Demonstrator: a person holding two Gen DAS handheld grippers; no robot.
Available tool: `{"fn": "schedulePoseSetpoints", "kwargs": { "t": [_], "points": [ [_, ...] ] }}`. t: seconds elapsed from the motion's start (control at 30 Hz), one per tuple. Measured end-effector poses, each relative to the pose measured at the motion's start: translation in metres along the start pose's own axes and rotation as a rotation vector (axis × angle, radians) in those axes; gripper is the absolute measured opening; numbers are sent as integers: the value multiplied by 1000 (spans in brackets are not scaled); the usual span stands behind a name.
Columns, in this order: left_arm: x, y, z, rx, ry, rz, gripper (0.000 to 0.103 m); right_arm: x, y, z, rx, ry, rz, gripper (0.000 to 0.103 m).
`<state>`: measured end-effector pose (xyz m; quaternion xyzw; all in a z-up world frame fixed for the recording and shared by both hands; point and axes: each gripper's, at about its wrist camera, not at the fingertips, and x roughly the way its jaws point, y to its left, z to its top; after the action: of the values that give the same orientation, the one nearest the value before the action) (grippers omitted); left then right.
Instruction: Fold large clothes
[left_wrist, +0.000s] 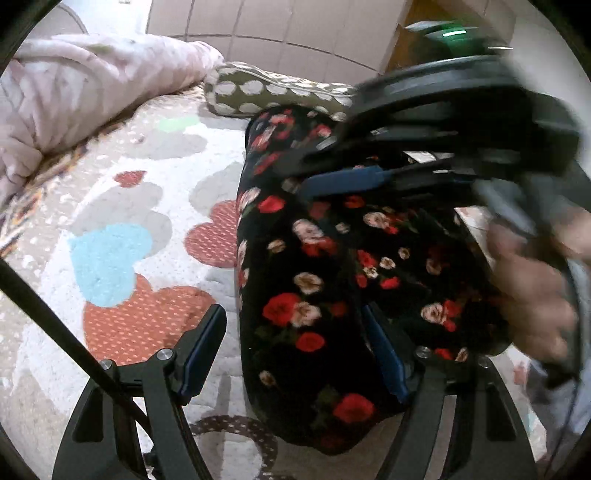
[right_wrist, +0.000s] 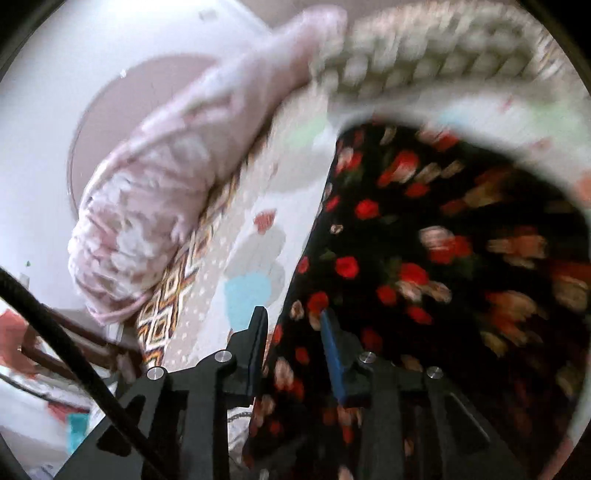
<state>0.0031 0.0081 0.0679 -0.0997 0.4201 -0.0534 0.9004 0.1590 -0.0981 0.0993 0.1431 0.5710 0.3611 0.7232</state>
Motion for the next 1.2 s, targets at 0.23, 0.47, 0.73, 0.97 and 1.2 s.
{"fn": "schedulePoseSetpoints", "kwargs": {
  "t": [0.23,0.47,0.73,0.97,1.2],
  "points": [
    [2,5,0,-33,6,-37,75,37,-58,62,186,-67,26,0],
    [5,5,1,-35,13,-48,75,42,-91,103,244,-150,-59,0],
    [4,2,2,2,14,-15,75,-51,-95,92,296,-296,-87,16],
    [2,-6,3,34,10,36,75,-83,-71,31,182,-232,-67,47],
    [1,-15,5,96,13,75,75,-88,-141,-8,399,-253,-255,0]
  ]
}}
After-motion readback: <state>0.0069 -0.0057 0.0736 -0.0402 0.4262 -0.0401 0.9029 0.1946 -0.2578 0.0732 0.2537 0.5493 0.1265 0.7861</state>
